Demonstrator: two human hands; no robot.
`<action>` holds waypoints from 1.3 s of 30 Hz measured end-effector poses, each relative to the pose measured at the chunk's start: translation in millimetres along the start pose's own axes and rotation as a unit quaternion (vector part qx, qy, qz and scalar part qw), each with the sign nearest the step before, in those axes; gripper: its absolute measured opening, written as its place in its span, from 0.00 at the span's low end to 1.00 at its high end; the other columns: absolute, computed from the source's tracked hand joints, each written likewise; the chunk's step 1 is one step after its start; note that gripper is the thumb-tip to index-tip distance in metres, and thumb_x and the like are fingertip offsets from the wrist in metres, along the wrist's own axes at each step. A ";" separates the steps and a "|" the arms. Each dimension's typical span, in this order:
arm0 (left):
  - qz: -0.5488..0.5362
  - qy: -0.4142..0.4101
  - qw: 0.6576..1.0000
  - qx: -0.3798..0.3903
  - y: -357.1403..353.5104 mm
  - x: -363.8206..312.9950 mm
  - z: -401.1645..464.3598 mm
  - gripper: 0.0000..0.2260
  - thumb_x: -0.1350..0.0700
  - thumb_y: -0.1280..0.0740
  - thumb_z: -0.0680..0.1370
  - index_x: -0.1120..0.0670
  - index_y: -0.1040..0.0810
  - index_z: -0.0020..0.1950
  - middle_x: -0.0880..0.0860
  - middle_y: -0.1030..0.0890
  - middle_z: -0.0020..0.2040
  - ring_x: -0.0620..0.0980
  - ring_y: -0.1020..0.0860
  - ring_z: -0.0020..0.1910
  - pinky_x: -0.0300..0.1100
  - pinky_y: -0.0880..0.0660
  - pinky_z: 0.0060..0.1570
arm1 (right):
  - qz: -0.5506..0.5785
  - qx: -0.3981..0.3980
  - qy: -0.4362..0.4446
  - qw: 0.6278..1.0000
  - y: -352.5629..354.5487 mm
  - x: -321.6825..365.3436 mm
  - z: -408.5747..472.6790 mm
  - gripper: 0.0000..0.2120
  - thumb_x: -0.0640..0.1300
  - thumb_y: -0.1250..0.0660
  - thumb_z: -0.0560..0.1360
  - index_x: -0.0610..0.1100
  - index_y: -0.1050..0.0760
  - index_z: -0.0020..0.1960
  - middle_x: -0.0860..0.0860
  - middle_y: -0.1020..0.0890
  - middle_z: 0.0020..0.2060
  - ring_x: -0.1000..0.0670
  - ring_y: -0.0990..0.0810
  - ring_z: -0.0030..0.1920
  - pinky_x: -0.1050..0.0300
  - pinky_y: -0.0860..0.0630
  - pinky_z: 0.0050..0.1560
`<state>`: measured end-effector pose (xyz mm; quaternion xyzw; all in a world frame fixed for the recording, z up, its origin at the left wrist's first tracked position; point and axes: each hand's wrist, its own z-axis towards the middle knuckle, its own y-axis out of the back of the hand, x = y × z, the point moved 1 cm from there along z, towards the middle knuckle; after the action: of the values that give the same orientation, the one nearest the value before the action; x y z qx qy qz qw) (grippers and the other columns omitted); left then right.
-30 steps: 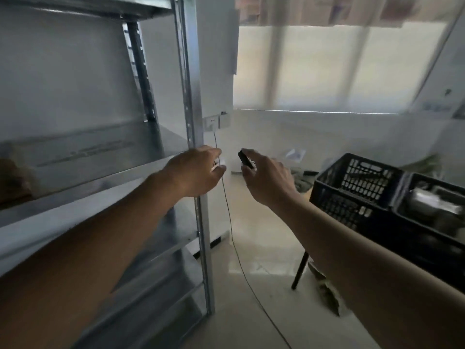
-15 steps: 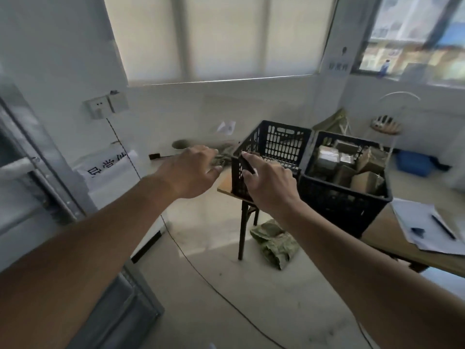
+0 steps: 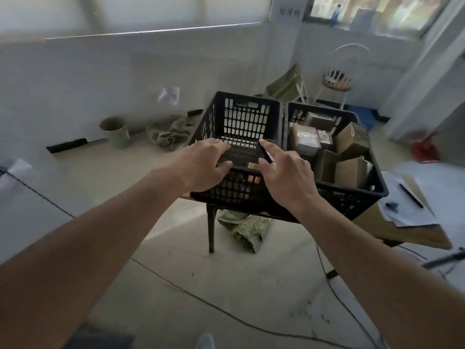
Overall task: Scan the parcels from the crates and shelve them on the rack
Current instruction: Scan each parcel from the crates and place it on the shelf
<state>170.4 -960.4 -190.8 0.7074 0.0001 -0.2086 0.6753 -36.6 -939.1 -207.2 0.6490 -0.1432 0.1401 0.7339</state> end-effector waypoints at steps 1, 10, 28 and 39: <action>-0.004 -0.007 1.000 0.012 -7.1 3.6 15.4 0.25 0.43 0.38 0.85 0.50 0.32 0.80 0.49 0.29 0.77 0.54 0.28 0.74 0.56 0.29 0.71 | -0.002 -0.001 -0.009 1.000 -5.9 -5.0 10.5 0.25 0.58 0.42 0.87 0.62 0.39 0.83 0.40 0.21 0.68 0.35 0.21 0.65 0.37 0.24 0.66; -0.027 -0.062 0.992 0.102 -71.4 15.2 141.2 0.21 0.46 0.37 0.85 0.45 0.28 0.78 0.49 0.30 0.78 0.53 0.31 0.76 0.52 0.33 0.74 | -0.034 0.005 -0.068 0.997 -41.3 -58.9 95.1 0.26 0.58 0.42 0.87 0.62 0.42 0.84 0.39 0.23 0.70 0.35 0.22 0.65 0.38 0.24 0.65; 0.017 -0.044 0.952 0.301 -191.0 1.7 283.5 0.32 0.62 0.29 0.79 0.41 0.32 0.80 0.50 0.37 0.83 0.58 0.35 0.80 0.54 0.30 0.72 | -0.055 0.040 -0.048 0.997 -84.6 -132.2 217.4 0.26 0.58 0.43 0.88 0.64 0.44 0.84 0.40 0.25 0.72 0.35 0.24 0.66 0.38 0.24 0.66; 0.096 -0.073 0.942 0.313 -221.9 28.5 300.8 0.53 0.52 0.16 0.68 0.35 0.47 0.83 0.53 0.43 0.83 0.62 0.35 0.78 0.58 0.25 0.68 | -0.042 0.046 -0.088 0.994 -98.3 -133.0 219.8 0.26 0.58 0.43 0.87 0.63 0.42 0.84 0.39 0.28 0.75 0.35 0.27 0.70 0.39 0.27 0.68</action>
<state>45.1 -1236.3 -411.5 0.8626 -0.1829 -0.1833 0.4346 -126.7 -1171.6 -323.4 0.6976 -0.1734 0.0584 0.6928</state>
